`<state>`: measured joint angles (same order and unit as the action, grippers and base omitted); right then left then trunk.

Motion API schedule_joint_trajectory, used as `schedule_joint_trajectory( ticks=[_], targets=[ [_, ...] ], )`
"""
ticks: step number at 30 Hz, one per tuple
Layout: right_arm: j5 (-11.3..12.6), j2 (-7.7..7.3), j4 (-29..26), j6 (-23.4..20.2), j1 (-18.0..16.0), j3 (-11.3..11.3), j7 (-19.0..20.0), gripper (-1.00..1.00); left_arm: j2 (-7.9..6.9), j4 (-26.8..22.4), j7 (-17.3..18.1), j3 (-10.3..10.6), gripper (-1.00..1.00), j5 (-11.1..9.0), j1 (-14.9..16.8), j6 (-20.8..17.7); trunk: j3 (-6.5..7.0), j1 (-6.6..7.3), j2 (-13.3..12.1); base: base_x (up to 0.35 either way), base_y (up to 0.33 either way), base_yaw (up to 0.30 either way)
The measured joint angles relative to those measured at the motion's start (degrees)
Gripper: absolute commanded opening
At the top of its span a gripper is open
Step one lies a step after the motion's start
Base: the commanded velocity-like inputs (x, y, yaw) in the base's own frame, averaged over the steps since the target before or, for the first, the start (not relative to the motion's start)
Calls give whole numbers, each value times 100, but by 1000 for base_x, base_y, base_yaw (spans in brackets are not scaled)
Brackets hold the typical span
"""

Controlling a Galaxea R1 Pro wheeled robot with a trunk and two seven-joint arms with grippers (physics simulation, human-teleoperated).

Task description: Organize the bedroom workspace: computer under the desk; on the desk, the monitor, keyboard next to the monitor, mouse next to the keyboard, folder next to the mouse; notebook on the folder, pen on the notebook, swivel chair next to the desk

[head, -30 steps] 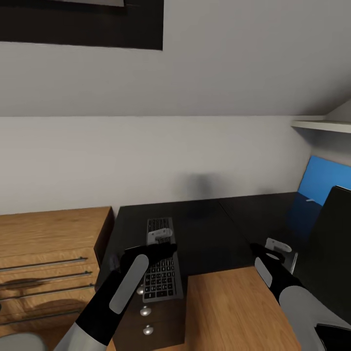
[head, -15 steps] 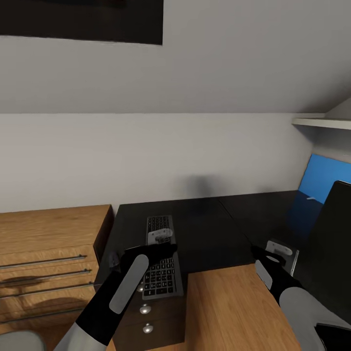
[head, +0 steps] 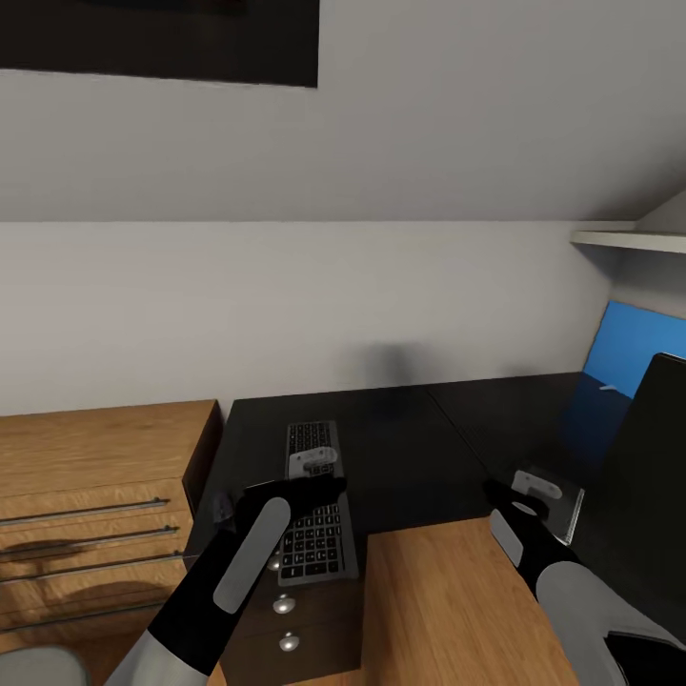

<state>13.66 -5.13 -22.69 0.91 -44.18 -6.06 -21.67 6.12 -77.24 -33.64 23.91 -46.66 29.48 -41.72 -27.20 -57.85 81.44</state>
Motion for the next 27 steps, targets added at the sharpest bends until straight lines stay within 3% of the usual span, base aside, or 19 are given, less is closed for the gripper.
schedule_joint_trajectory(
  ticks=[5, 18, 27],
  targets=[
    [0, 16, -2, 3, 0, -1, 0, 100, -4, 9, 10, -4, 100, -2, 0, -1, 0, -2, 0, -93, 0, 0],
    [6, 64, 4, 9, 0, 4, 0, 100, -6, 12, 5, -5, 100, -3, 0, -4, 0, -2, 0, -268, 0, 0],
    [7, 85, 5, 12, 0, -1, -1, 100, -5, 13, 3, -5, 100, 0, 0, -8, 5, 0, 0, -43, 0, -80]
  ],
)
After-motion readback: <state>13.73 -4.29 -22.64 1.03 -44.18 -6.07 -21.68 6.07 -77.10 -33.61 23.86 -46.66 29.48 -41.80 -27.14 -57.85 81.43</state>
